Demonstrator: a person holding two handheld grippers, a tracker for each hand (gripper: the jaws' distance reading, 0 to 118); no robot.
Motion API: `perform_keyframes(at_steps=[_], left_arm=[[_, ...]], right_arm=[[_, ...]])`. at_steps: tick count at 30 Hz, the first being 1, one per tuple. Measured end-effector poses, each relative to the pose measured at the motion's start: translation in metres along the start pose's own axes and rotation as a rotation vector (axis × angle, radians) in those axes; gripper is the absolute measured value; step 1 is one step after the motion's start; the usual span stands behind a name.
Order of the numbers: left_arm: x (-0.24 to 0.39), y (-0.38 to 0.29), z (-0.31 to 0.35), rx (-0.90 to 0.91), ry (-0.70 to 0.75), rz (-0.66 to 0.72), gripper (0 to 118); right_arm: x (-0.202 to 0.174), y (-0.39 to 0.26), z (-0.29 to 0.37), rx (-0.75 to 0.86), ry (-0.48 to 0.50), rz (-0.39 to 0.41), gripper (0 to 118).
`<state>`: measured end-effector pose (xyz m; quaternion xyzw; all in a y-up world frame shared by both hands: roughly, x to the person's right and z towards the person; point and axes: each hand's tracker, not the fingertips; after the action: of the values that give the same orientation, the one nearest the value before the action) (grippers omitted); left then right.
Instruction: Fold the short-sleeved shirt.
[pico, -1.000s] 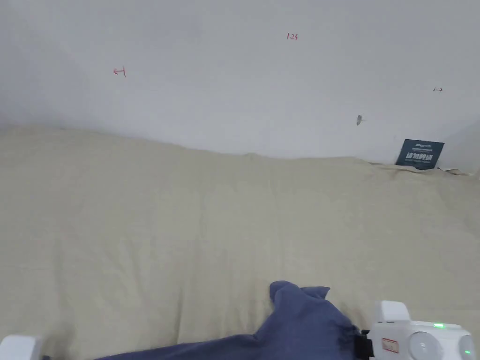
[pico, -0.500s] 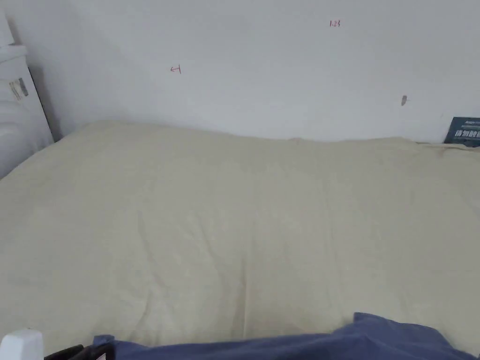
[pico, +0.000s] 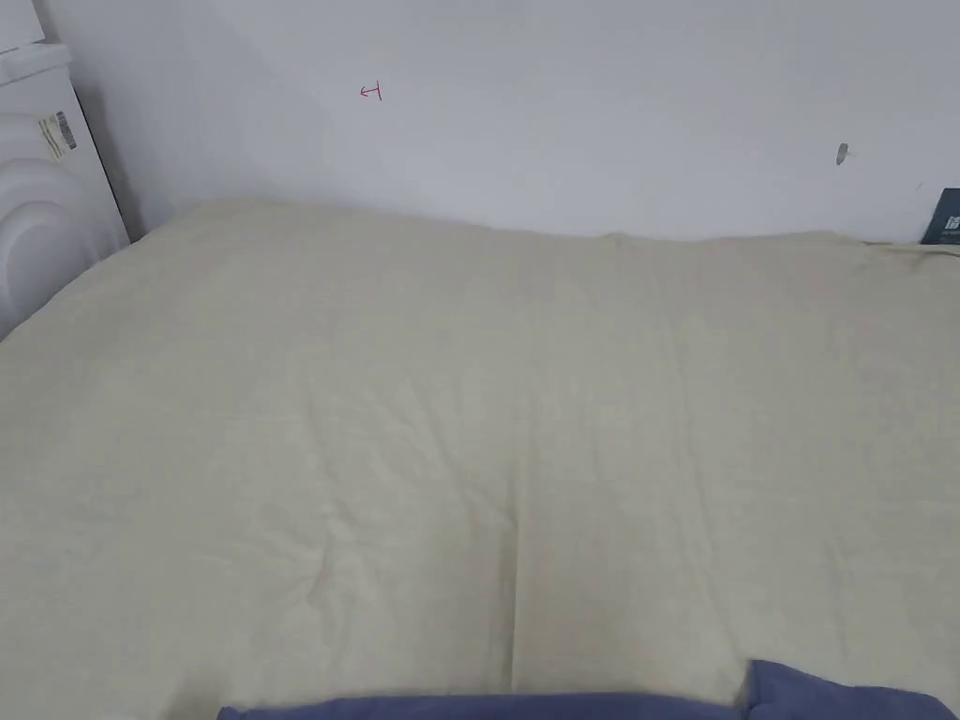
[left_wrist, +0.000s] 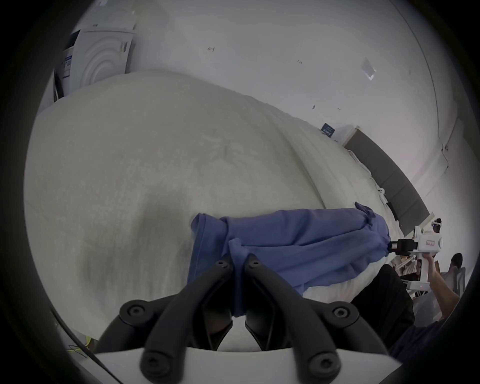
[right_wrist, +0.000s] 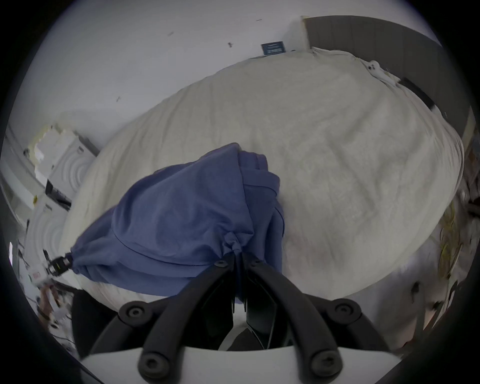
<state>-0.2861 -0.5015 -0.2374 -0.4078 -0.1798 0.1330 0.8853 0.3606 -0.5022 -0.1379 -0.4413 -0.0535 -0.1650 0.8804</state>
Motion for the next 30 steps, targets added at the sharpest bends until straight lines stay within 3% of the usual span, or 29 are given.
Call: perform_keyframes(at_steps=[2, 3, 4, 6, 8, 10, 13, 17, 21, 23, 24, 26, 28, 30], left_arm=[[0.006, 0.003, 0.019, 0.072, 0.054, -0.012, 22], [0.014, 0.006, 0.033, 0.116, 0.109, -0.064, 35], [0.020, 0.010, 0.047, 0.174, 0.136, -0.101, 51], [0.041, 0.024, 0.083, 0.258, 0.165, -0.164, 62], [0.066, 0.036, 0.113, 0.381, 0.187, -0.232, 66], [0.098, 0.050, 0.141, 0.476, 0.181, -0.263, 71], [0.140, 0.062, 0.163, 0.596, 0.112, -0.277, 78], [0.186, 0.067, 0.164, 0.673, 0.083, -0.284, 78], [0.206, 0.063, 0.151, 0.648, 0.105, -0.275, 76], [0.209, 0.058, 0.147, 0.633, 0.093, -0.274, 70], [0.210, 0.055, 0.145, 0.616, 0.078, -0.271, 63], [0.211, 0.049, 0.143, 0.611, 0.074, -0.269, 34], [0.212, 0.044, 0.141, 0.602, 0.081, -0.255, 30], [0.210, 0.041, 0.139, 0.584, 0.074, -0.241, 15]], right_arm=[[-0.017, 0.002, 0.020, 0.084, -0.100, 0.142, 12], [-0.027, 0.002, 0.035, 0.179, -0.164, 0.216, 27], [-0.036, 0.002, 0.050, 0.261, -0.207, 0.282, 50], [-0.057, 0.006, 0.087, 0.440, -0.225, 0.375, 68], [-0.078, 0.015, 0.115, 0.530, -0.179, 0.407, 72], [-0.098, 0.026, 0.136, 0.604, -0.059, 0.413, 72], [-0.133, 0.042, 0.150, 0.616, 0.029, 0.354, 72], [-0.166, 0.048, 0.153, 0.676, 0.130, 0.291, 72], [-0.173, 0.041, 0.145, 0.644, 0.141, 0.275, 72], [-0.174, 0.035, 0.142, 0.636, 0.164, 0.243, 72], [-0.173, 0.033, 0.141, 0.631, 0.181, 0.238, 71], [-0.176, 0.029, 0.141, 0.622, 0.181, 0.235, 66], [-0.177, 0.026, 0.141, 0.612, 0.183, 0.233, 64], [-0.180, 0.022, 0.139, 0.587, 0.185, 0.228, 37]])
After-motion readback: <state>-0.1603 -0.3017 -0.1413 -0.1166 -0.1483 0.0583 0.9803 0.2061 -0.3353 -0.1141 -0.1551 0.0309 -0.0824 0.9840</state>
